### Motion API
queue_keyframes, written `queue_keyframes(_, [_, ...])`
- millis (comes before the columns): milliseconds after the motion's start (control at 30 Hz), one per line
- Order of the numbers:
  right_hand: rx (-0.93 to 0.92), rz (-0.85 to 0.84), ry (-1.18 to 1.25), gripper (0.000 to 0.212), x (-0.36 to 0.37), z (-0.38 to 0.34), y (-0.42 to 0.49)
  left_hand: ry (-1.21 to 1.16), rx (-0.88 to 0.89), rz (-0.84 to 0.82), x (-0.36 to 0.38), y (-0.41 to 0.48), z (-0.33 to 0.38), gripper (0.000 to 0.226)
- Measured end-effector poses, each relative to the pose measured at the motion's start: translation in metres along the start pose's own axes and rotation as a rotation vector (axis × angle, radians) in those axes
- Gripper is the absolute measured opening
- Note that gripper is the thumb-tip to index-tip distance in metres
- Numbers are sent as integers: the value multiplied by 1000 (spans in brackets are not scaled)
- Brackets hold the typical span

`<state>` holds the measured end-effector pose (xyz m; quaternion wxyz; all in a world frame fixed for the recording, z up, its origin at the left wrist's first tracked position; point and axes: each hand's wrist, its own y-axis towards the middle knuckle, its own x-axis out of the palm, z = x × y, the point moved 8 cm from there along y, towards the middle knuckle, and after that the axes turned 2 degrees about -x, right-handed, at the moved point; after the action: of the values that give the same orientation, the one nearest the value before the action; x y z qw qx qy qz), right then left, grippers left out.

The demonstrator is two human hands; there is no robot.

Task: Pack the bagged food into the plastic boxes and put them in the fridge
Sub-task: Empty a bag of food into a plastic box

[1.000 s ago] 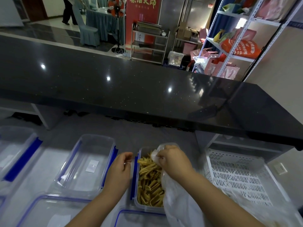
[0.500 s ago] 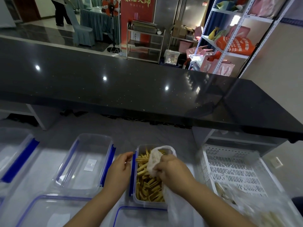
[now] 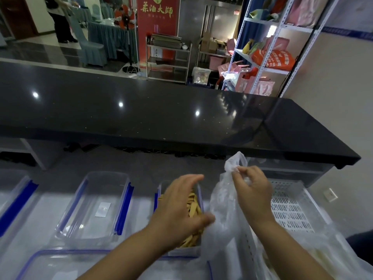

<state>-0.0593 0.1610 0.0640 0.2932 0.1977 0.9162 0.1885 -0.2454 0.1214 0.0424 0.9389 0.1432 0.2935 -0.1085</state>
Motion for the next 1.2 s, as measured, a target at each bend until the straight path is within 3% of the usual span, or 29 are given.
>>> queue_keyframes(67, [116, -7, 148, 10, -2, 8, -3, 270, 208, -130, 24, -2, 26, 99])
queue_keyframes(133, [224, -54, 263, 6, -3, 13, -5, 519, 425, -111, 43, -1, 40, 109])
queue_keyframes(200, [298, -133, 360, 7, -8, 12, -9, 609, 449, -59, 51, 10, 42, 112])
queue_keyframes(267, [314, -208, 441, 10, -16, 12, -12, 554, 398, -35, 50, 27, 48, 112])
queue_keyframes(333, [294, -271, 491, 15, -26, 15, -14, 528, 373, -95, 58, 39, 55, 109])
queue_keyframes(467, [273, -332, 541, 13, -45, 28, -14, 554, 441, -195, 89, 53, 72, 84])
queue_keyframes(567, [166, -259, 397, 17, -74, 44, 0, 406, 374, -217, 106, 67, 86, 36])
queue_keyframes(633, [77, -137, 220, 28, -104, 63, 18, 313, 297, -154, 115, 84, 94, 18])
queue_keyframes(733, [-35, -92, -64, 46, -134, 88, 41, 289, 225, -55, 133, 112, 103, 16])
queue_keyframes(900, [-129, -378, -431, 75, -124, 134, 47, 367, 121, -116, 193, 149, 84, 39])
queue_keyframes(1033, [-203, -545, -755, 45, -101, 178, 38, 419, 1, -273, 239, 152, 53, 33])
queue_keyframes(1133, [-192, -557, -843, 28, -94, 203, 33, 508, -16, -381, 260, 142, 37, 47])
queue_keyframes(1200, [-208, -577, -923, 21, -93, 212, 31, 568, 36, -345, 258, 138, 34, 56])
